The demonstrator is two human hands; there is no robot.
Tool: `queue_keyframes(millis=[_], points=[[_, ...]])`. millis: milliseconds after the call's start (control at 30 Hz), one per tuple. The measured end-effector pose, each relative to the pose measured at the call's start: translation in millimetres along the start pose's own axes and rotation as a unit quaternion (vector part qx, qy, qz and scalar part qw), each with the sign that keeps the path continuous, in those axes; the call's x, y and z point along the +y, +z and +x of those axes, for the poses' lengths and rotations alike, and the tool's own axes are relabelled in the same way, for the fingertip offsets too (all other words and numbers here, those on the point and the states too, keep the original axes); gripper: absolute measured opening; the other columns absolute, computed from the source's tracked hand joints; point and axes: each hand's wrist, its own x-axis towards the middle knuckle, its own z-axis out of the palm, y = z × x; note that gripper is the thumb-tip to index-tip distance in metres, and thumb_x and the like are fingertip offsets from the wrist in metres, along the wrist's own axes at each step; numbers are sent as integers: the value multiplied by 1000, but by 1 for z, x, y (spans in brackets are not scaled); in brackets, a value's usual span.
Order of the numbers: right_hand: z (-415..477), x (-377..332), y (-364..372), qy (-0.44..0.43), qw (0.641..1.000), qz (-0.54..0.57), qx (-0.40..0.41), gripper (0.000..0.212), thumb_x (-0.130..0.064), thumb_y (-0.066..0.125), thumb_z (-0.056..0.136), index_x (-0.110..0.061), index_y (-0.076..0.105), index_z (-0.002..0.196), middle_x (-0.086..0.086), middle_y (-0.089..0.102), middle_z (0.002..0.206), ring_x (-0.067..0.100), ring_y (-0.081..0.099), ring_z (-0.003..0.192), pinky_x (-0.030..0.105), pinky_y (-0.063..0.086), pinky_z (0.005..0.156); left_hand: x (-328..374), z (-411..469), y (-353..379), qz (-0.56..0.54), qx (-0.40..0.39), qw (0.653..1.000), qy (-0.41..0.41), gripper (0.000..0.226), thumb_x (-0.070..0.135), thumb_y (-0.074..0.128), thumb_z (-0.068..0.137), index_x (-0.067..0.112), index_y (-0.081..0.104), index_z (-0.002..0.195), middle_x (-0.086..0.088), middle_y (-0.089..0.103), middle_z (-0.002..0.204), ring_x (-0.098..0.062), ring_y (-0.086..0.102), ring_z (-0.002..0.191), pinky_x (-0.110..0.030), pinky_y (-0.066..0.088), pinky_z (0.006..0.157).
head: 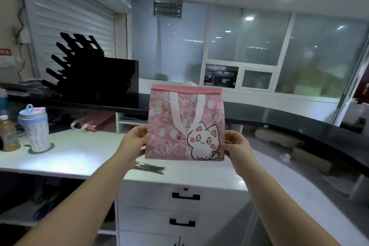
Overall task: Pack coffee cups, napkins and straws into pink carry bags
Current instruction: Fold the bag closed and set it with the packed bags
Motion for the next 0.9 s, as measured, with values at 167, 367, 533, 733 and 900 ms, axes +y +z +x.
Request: queue_keyframes(millis=[167,367,533,733,900], points=[[154,-3,30,2,999,-43,33,35,21,64,71,-11,62,85,4,71,80,26,67,76,43,60,62,17,124,18,21,25,999,16,10,3,59,94,12,62,98,-1,69,84,-14,67,61,-30,55,55],[292,25,81,-77,979,-180,62,16,-12,70,84,-26,63,84,-4,70,85,17,69,80,33,60,61,-10,233,23,-3,93,996,12,10,1,58,94,11,60,96,-1,69,84,-18,67,64,-29,54,51],[397,44,127,-151,933,-321,68,32,-19,63,90,-26,60,121,4,60,113,21,59,101,42,58,81,-23,348,25,-41,142,989,31,14,0,56,95,12,60,99,-4,67,97,-26,67,90,-39,59,68],[472,84,191,-21,964,-246,-97,66,-14,67,89,-36,36,143,-4,50,137,14,57,112,31,52,90,-42,473,44,6,176,982,65,19,7,60,91,26,60,88,2,67,96,-18,66,90,-45,57,84],[520,141,223,59,973,-160,-153,62,-13,62,92,-36,38,144,-7,47,137,16,52,119,35,48,98,-89,535,76,78,153,982,77,25,10,62,89,33,60,82,9,66,87,-13,63,85,-21,47,68]])
